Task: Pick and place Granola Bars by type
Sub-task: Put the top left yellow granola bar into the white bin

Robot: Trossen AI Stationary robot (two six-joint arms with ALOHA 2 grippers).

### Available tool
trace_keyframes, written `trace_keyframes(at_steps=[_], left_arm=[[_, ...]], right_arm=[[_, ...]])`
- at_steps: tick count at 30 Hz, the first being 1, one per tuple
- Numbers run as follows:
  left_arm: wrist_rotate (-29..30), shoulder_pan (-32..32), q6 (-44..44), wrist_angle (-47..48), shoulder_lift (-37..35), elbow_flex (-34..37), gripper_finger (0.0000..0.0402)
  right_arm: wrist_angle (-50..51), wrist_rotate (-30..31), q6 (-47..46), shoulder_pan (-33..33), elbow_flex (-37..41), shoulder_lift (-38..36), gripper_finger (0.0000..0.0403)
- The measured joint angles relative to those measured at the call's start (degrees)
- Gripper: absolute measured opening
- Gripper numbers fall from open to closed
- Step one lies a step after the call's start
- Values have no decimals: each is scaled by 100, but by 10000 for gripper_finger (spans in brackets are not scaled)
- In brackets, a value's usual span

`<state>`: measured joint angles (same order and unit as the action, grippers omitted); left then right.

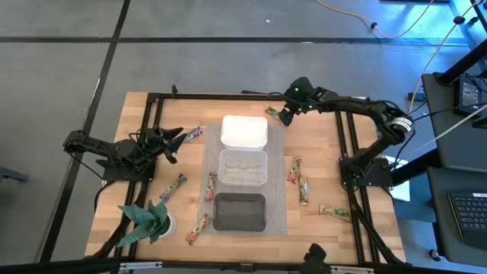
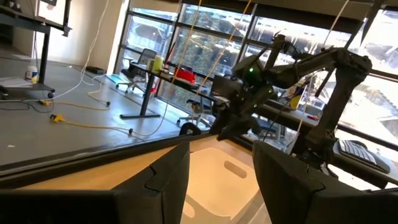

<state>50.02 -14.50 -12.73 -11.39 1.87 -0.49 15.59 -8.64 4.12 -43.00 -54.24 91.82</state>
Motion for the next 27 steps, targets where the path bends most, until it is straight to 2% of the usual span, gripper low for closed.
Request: trace_keyframes(at_steps=[11,16,20,27], left_arm=[[284,0,1,82,0,1,169],[293,0,2,104,0,0,169],[296,0,1,106,0,1,169],[507,0,2,111,0,0,169]], right_arm=[[-152,51,489,2,0,897,250],[-234,593,547,0,0,1115,250],[-269,649,568,-2,0,1195,248],[-266,546,1039,0,-2,1206,207]])
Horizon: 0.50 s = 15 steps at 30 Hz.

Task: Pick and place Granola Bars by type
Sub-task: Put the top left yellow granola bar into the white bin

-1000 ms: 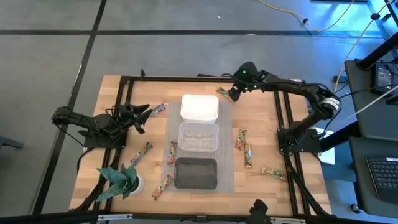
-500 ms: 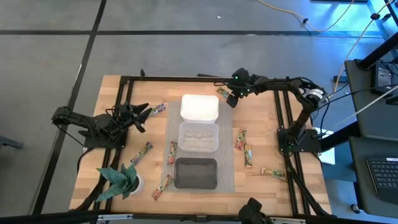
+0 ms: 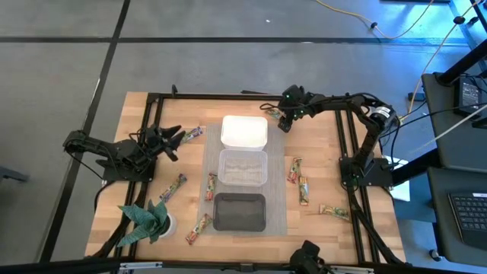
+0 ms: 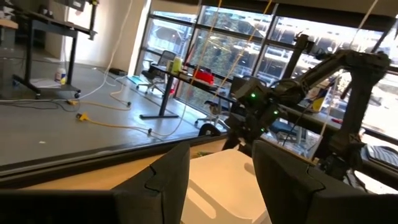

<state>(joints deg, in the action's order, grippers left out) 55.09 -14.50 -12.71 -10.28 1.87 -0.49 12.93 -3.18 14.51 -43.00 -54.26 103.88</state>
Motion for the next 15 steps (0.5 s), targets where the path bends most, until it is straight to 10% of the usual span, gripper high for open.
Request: trace_keyframes(at_steps=[15], left_arm=[[85,0,0,21,0,2,169]], right_arm=[[177,-417,113,-2,-2,0,137]])
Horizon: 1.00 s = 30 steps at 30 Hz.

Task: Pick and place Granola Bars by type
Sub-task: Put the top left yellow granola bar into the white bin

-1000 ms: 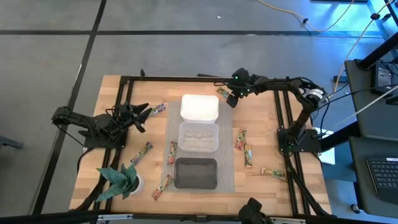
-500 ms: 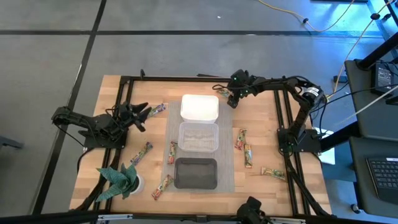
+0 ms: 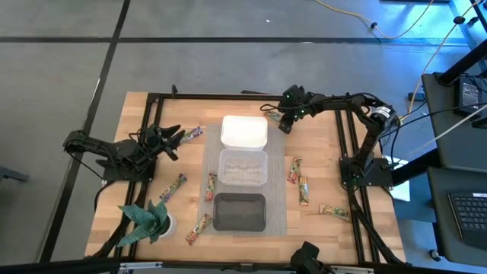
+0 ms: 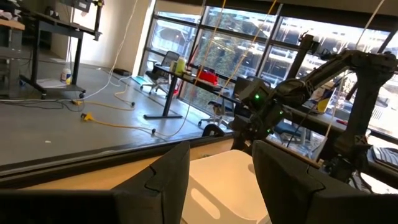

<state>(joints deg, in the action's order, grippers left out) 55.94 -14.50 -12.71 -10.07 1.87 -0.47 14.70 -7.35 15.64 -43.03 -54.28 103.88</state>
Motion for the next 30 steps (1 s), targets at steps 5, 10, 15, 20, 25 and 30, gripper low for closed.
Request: trace_keyframes(at_steps=[5,10,15,20,25,30], left_arm=[[-2,0,0,5,0,-1,169],[-2,0,0,4,0,-2,169],[-2,0,0,4,0,-2,169],[-2,0,0,3,0,-2,169],[6,0,0,3,0,-1,169],[9,0,0,3,0,-1,169]], right_arm=[[4,2,-14,0,0,0,136],[52,13,-51,0,1,-37,135],[107,15,-168,2,15,-187,135],[169,31,-184,4,15,-396,135],[173,39,-291,4,15,-757,135],[172,36,-457,58,13,-1395,135]])
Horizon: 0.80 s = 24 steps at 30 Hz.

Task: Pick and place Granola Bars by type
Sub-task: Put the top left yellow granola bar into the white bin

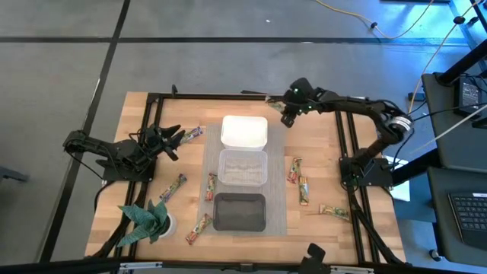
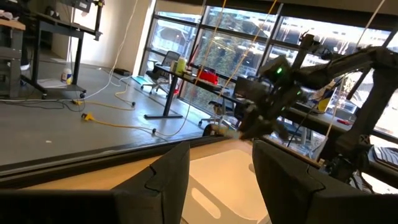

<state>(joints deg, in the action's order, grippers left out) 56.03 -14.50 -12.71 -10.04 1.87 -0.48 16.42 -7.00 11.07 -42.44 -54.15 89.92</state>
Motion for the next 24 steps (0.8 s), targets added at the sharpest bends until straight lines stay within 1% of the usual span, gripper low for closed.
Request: trace_keyframes(at_steps=[3,6,11,15,19,21,24], left_arm=[[2,0,0,0,0,1,169],[4,0,0,-1,0,-1,169],[16,0,-2,-1,0,0,169],[15,0,-4,-2,0,0,169],[-4,0,-4,-3,0,0,169],[0,0,-9,-2,0,-1,169],[0,0,-8,-4,0,0,169]], right_arm=[[5,-77,-200,201,0,-439,135],[-12,-306,-230,530,-2,-820,135],[-480,-364,-467,1203,-4,-1075,135],[-997,-370,-908,1607,-5,-998,135],[-1328,-364,-1071,1813,-6,-798,135],[-1359,-366,-1082,1884,-130,-643,135],[-1086,-366,-979,1958,-597,-350,135]])
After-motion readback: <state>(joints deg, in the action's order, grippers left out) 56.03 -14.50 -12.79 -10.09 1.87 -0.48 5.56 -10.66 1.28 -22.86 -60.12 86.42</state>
